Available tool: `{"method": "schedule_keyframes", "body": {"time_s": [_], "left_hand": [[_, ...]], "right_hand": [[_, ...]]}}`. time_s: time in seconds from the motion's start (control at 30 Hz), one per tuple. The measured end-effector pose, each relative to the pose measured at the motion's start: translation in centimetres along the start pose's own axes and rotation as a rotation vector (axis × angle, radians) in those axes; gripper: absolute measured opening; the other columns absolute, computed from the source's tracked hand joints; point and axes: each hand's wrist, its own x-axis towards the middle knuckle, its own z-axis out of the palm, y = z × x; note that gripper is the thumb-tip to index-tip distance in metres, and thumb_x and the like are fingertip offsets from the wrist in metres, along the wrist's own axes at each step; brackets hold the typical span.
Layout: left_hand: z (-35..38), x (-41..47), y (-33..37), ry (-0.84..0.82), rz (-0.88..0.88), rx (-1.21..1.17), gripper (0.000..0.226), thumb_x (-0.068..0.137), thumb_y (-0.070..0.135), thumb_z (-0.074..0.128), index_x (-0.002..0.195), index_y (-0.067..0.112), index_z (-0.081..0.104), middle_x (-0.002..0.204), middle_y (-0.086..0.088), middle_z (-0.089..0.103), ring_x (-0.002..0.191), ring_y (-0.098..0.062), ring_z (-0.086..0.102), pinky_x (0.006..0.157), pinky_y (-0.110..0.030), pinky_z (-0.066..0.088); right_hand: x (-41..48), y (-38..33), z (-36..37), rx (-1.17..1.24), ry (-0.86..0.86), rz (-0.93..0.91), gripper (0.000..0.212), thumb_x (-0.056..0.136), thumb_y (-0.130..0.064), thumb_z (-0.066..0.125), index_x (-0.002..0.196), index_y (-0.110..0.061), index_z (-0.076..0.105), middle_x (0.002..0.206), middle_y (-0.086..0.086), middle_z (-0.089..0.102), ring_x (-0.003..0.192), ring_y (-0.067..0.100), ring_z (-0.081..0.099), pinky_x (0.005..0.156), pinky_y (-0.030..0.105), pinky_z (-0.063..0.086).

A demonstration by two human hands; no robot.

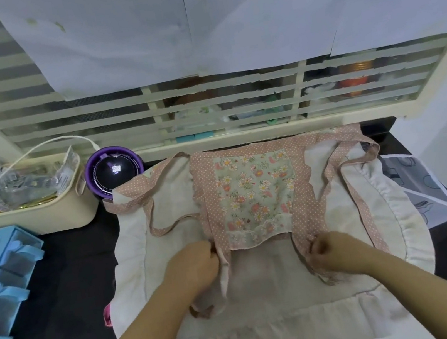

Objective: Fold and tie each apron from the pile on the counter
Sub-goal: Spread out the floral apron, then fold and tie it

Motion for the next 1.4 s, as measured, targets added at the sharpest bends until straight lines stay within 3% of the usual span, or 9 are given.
{"method": "schedule_keyframes", "body": {"time_s": [0.17, 0.33, 0.67, 0.77, 0.9, 1.0, 1.1, 1.3, 1.4], "left_hand": [[-1.0, 0.6, 0.9, 0.250, -0.027, -0.646, 0.038, 0.100, 0.038, 0.039, 0.067, 0.020, 0.044, 0.066, 0.004, 0.050, 0.066, -0.017, 0.049, 0.064, -0.034, 0.042], [0.2, 2.7, 1.9, 0.189, -0.109, -0.716, 0.034, 0.091, 0.043, 0.057, 0.102, 0.011, 0.059, 0.095, -0.001, 0.064, 0.089, -0.020, 0.061, 0.071, -0.031, 0.045], [2.7, 3.0, -0.5, 0.327, -0.100, -0.588, 0.028, 0.093, 0.028, 0.058, 0.116, 0.012, 0.055, 0.105, -0.003, 0.064, 0.099, -0.025, 0.061, 0.079, -0.032, 0.045], [2.6, 2.6, 0.6, 0.501, -0.136, -0.540, 0.045, 0.085, 0.023, 0.067, 0.123, 0.014, 0.045, 0.118, -0.003, 0.054, 0.105, -0.026, 0.057, 0.089, -0.042, 0.048], [1.4, 2.9, 3.8, 0.869, 0.281, -0.195, 0.042, 0.079, 0.017, 0.066, 0.116, 0.014, 0.047, 0.117, -0.011, 0.051, 0.111, -0.025, 0.043, 0.090, -0.045, 0.045], [1.4, 4.0, 7.4, 0.623, 0.470, 0.038, 0.042, 0.087, 0.039, 0.043, 0.128, 0.026, 0.045, 0.140, -0.011, 0.039, 0.129, -0.033, 0.039, 0.101, -0.056, 0.040], [2.8, 5.7, 9.1, 0.180, 0.428, 0.318, 0.061, 0.095, 0.060, 0.026, 0.150, 0.040, 0.009, 0.160, -0.003, -0.014, 0.147, -0.033, -0.009, 0.113, -0.064, -0.003], [4.5, 7.1, 8.7, -0.020, 0.361, 0.399, 0.069, 0.096, 0.062, 0.024, 0.147, 0.041, -0.019, 0.152, 0.001, -0.036, 0.143, -0.030, -0.027, 0.110, -0.059, -0.014], [4.7, 7.2, 8.8, -0.035, 0.349, 0.402, 0.070, 0.096, 0.063, 0.023, 0.145, 0.042, -0.022, 0.151, 0.002, -0.038, 0.142, -0.028, -0.029, 0.110, -0.058, -0.016]], "right_hand": [[0.7, -0.8, -2.2, 0.300, 0.394, 0.005, 0.017, 0.087, -0.029, 0.066, 0.089, -0.015, 0.056, 0.082, -0.003, 0.060, 0.077, 0.014, 0.058, 0.058, 0.016, 0.037], [2.3, -1.5, -0.9, 0.627, 0.466, 0.159, 0.087, 0.072, -0.043, 0.077, 0.139, -0.007, 0.036, 0.096, 0.009, 0.058, 0.086, 0.026, 0.062, 0.075, 0.042, 0.053], [2.2, 1.9, -3.7, 0.505, 0.293, 0.175, 0.048, 0.083, 0.000, 0.064, 0.127, -0.011, 0.051, 0.053, 0.006, 0.058, 0.036, 0.012, 0.046, 0.039, 0.018, 0.035], [2.2, 2.6, -3.4, 0.445, 0.226, 0.181, 0.059, 0.082, -0.006, 0.067, 0.136, -0.013, 0.044, 0.092, 0.014, 0.062, 0.074, 0.019, 0.055, 0.051, 0.016, 0.040], [1.9, 1.9, -2.9, 0.125, 0.674, 0.086, 0.061, 0.076, -0.017, 0.074, 0.133, -0.015, 0.051, 0.142, 0.023, 0.035, 0.126, 0.038, 0.038, 0.096, 0.042, 0.039], [1.9, 0.9, -1.6, -0.049, 0.582, -0.329, 0.048, 0.080, -0.019, 0.070, 0.126, -0.012, 0.057, 0.138, 0.023, 0.044, 0.123, 0.042, 0.045, 0.097, 0.050, 0.041], [1.9, 2.4, -0.5, -0.147, 0.319, -0.429, 0.036, 0.085, -0.024, 0.063, 0.120, -0.016, 0.066, 0.144, 0.014, 0.044, 0.130, 0.034, 0.044, 0.107, 0.044, 0.036], [1.9, 10.4, -4.0, 0.297, 0.666, 0.236, 0.045, 0.087, -0.026, 0.066, 0.128, -0.009, 0.057, 0.135, 0.018, 0.051, 0.126, 0.034, 0.044, 0.105, 0.042, 0.034], [2.6, 12.9, -5.9, 0.354, 0.565, 0.516, 0.065, 0.082, -0.041, 0.069, 0.133, -0.006, 0.046, 0.131, 0.020, 0.052, 0.119, 0.040, 0.048, 0.096, 0.046, 0.041]]}}
